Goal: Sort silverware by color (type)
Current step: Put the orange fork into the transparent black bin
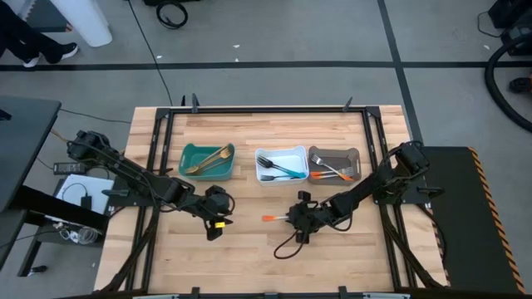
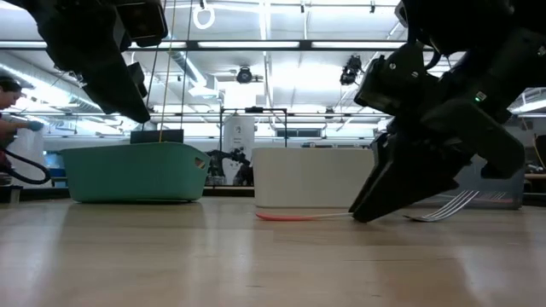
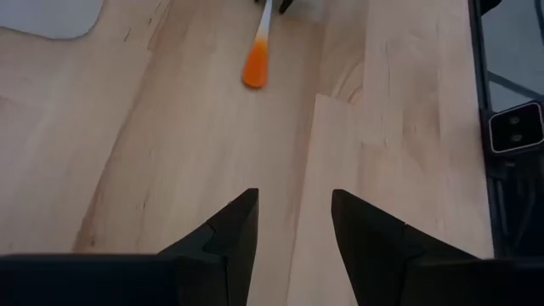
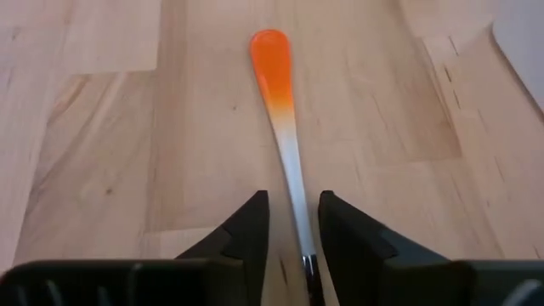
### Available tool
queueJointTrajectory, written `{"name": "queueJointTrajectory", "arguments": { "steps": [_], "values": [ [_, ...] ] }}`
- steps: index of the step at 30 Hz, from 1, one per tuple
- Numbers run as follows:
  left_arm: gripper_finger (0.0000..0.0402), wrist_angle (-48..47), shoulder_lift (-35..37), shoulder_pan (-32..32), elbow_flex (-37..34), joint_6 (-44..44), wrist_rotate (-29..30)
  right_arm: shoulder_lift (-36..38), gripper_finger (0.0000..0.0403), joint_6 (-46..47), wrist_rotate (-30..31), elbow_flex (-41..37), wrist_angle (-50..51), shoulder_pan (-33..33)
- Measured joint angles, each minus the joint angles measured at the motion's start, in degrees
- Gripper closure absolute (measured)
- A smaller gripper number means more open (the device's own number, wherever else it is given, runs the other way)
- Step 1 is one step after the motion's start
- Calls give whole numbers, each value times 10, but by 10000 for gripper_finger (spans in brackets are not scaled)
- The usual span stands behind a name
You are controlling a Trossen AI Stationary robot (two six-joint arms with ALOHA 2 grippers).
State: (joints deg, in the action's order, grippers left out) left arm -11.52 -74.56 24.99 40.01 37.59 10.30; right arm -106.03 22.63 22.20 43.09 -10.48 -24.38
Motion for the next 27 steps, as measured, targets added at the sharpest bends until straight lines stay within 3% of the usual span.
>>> {"name": "queueJointTrajectory", "arguments": {
  "steps": [8, 27],
  "values": [
    [242, -4, 0, 0, 0, 8, -8, -3, 388, 1, -12, 0, 4, 1],
    [242, -6, 0, 0, 0, 7, -8, 51, 391, -3, -22, 6, 84, 16]
  ]
}}
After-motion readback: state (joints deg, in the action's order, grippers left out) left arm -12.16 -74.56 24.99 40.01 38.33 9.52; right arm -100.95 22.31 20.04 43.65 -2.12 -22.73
